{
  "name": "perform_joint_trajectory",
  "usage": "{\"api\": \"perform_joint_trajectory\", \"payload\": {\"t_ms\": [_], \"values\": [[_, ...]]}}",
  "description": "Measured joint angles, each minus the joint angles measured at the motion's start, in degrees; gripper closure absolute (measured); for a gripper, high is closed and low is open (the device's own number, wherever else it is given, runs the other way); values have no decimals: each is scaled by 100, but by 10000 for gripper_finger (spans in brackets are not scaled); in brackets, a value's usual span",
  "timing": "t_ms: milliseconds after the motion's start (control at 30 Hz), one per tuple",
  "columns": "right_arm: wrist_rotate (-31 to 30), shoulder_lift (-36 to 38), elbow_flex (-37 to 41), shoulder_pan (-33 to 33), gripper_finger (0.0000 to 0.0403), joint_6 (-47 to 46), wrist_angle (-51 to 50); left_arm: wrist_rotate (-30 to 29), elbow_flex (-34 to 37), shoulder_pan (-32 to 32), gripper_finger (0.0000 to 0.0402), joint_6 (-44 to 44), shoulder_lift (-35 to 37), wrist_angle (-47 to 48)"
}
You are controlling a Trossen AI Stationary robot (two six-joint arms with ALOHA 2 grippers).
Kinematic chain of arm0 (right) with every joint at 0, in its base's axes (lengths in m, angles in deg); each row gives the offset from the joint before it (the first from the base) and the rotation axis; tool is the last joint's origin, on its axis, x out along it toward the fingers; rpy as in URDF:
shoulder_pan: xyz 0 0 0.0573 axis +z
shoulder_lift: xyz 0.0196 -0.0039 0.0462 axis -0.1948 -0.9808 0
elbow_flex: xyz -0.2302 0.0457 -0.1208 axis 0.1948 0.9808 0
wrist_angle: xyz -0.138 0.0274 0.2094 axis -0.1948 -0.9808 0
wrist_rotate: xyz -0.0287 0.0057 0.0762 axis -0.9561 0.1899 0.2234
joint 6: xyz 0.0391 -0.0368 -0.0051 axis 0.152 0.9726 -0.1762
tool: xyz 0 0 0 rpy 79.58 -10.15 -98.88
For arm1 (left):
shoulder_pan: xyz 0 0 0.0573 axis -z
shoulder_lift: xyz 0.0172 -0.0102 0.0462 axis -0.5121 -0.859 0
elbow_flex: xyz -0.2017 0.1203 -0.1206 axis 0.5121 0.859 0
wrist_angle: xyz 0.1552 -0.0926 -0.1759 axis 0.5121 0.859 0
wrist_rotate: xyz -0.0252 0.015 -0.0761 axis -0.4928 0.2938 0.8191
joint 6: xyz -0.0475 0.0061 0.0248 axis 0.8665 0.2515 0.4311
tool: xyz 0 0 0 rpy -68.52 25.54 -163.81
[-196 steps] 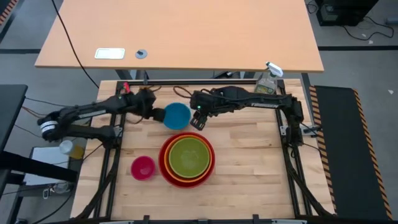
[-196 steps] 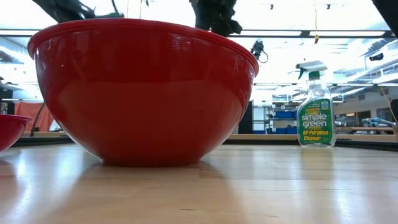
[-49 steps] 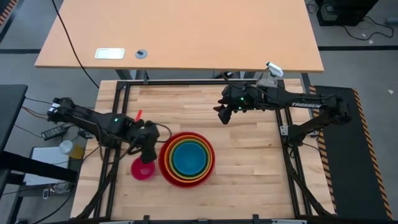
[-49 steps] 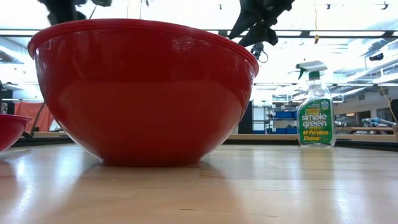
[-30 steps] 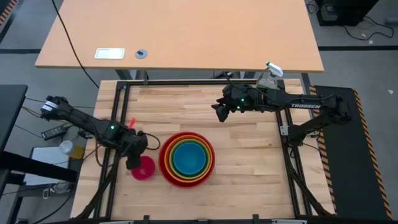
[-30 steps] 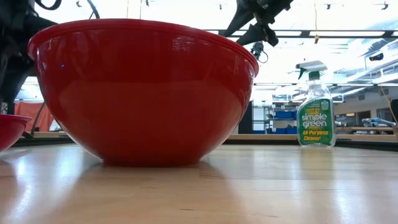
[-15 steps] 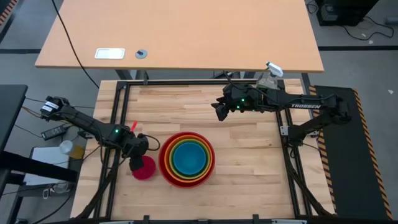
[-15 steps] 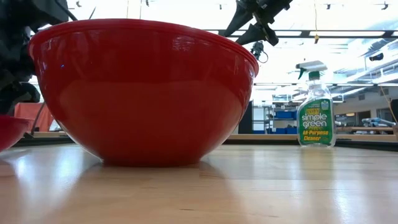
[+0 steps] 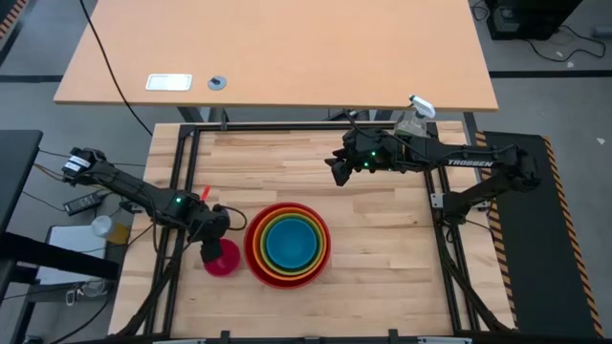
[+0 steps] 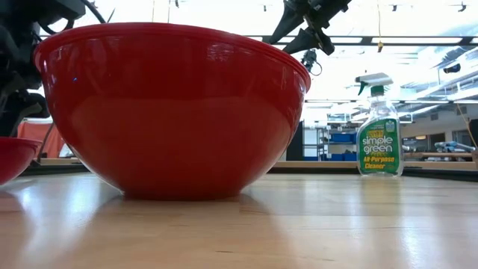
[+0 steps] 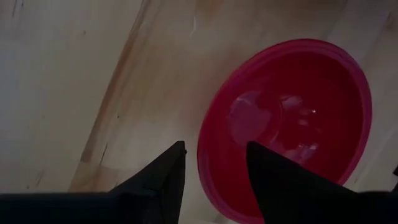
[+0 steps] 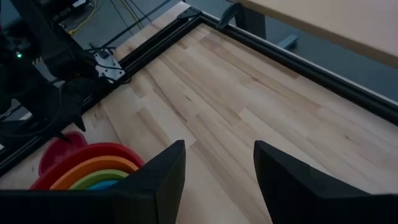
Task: Nest bowls inside each other
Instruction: Stack the pink bowl on top of the blue bowl
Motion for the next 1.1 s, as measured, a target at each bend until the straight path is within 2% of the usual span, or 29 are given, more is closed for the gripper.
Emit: {"api": "perform_joint_trajectory", "payload": {"t_ms": [467,600,833,1100], "values": [[7,0,0,0,207,-50,0,-124,235,0,234,-94,-4,-26],[7,0,-2,0,207,-50,8,-124,235,0,269,-121,-22,-12],[2,0,-2,0,207,-50,44,-87,227,0,382,-153,-296,-27],[0,0,-2,0,207,-50,44,-81,218,0,387,147,-320,-3]]}}
